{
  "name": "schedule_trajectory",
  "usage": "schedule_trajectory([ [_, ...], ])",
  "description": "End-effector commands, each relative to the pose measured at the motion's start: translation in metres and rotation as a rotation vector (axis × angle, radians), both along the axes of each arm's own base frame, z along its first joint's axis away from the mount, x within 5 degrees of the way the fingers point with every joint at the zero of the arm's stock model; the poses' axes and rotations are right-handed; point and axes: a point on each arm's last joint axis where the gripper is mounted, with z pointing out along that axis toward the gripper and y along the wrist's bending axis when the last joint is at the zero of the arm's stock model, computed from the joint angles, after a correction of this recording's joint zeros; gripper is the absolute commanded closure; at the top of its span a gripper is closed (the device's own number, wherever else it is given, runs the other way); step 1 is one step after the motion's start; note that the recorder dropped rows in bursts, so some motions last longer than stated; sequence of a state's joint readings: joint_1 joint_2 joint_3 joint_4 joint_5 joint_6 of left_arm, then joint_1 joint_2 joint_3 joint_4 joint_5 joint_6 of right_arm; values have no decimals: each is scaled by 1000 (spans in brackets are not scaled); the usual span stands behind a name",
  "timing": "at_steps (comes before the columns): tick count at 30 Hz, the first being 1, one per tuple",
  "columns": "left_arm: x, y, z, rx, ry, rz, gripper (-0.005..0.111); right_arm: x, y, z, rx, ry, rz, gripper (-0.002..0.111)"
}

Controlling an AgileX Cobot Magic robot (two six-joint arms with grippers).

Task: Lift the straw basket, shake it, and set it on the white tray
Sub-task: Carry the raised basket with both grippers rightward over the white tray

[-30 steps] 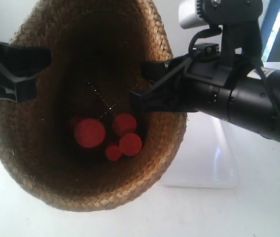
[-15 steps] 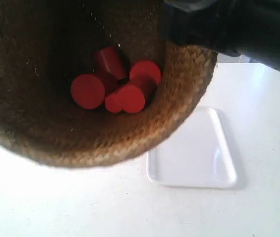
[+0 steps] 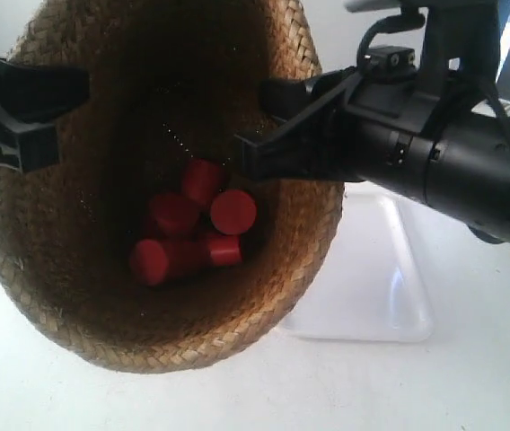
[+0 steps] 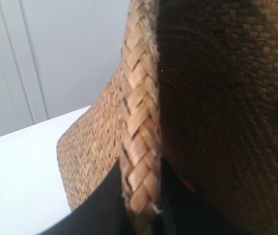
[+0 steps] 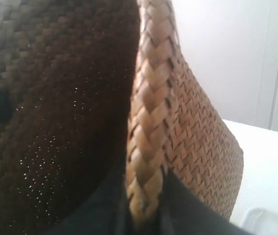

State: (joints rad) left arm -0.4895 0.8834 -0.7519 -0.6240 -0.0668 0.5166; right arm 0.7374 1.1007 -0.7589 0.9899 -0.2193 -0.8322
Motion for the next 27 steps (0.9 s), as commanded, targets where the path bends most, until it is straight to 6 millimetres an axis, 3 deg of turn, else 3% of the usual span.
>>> schedule_trajectory([
  [1, 0, -5, -4, 45, 23, -46, 107, -1, 6, -8, -77, -6, 48, 108],
  [4, 1, -6, -4, 42, 28, -44, 107, 0, 7, -5, -70, -10, 52, 108],
  [9, -42, 4, 49, 36, -122, -167, 107, -47, -6, 72, 115, -164, 208, 108],
  [10, -41, 6, 48, 47, -154, -141, 107, -45, -9, 72, 97, -216, 163, 108],
  [13, -1, 1, 4, 12, -70, 23, 107, -1, 0, 21, 26, -112, -75, 108],
  [14, 6, -2, -4, -1, 2, 17, 107, 6, 4, 8, 15, -31, -70, 108],
  [17, -2, -9, -2, 92, 44, -102, 107, -4, 7, 16, -34, -53, 41, 108],
  [22, -2, -4, 6, 56, -23, -51, 107, -6, -4, 29, -6, -117, -28, 108],
  [27, -2, -5, 5, 61, -19, -55, 107, -8, 1, 24, -28, -87, 30, 108],
])
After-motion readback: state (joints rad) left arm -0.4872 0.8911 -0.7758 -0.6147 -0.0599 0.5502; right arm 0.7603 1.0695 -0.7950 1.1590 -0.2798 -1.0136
